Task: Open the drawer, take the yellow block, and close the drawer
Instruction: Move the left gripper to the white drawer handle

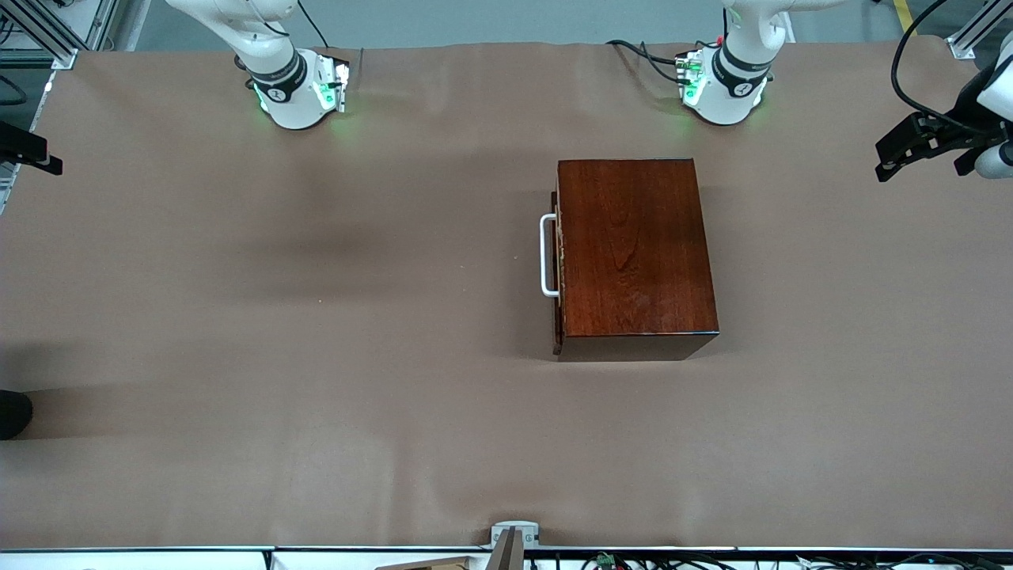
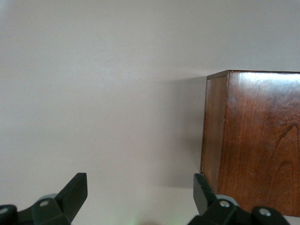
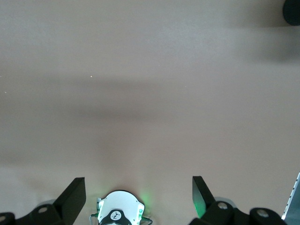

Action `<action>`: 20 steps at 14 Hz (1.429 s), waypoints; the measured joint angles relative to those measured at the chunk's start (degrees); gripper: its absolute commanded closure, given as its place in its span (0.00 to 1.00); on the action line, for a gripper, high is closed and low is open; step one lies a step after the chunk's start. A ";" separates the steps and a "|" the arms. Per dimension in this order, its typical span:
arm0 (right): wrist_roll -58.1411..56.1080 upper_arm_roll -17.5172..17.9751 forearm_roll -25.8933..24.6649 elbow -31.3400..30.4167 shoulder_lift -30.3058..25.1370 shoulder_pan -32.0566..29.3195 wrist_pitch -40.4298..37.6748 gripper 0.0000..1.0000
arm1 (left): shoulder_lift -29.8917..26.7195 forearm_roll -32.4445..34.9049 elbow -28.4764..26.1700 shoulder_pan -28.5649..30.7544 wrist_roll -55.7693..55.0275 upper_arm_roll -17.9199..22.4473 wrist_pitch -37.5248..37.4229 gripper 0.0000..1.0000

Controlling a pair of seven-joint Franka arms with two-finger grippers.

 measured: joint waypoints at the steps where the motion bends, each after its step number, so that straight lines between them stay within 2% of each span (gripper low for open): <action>1: 0.01 0.23 0.00 0.00 0.00 0.03 0.11 0.00 | 0.03 0.00 0.04 0.00 0.00 0.00 0.00 0.00; 7: 0.09 0.87 0.00 -0.01 0.05 0.36 0.47 0.00 | 0.18 -0.17 0.14 -0.52 0.00 -0.86 0.00 0.00; 9: 0.14 0.99 0.00 -0.01 0.05 0.60 0.50 0.00 | 0.92 -0.64 0.25 -1.99 -0.31 -2.44 0.00 0.00; 11: 0.97 1.13 0.00 -0.03 0.05 0.99 0.49 0.00 | 3.04 -0.67 0.76 -4.19 -5.32 -5.72 0.03 0.00; 13: 1.83 1.19 0.00 -0.06 0.07 1.26 0.43 0.00 | 6.75 -0.67 2.18 -6.38 -13.50 -9.99 0.16 0.00; 15: 1.98 1.23 0.00 -0.08 0.09 1.37 0.41 0.00 | 11.93 -0.14 5.37 -10.37 -22.31 -12.27 0.53 0.00; 20: 2.11 1.25 0.00 -0.13 0.12 1.71 0.38 0.00 | 26.08 3.03 15.36 -23.95 -36.70 -11.76 2.21 0.00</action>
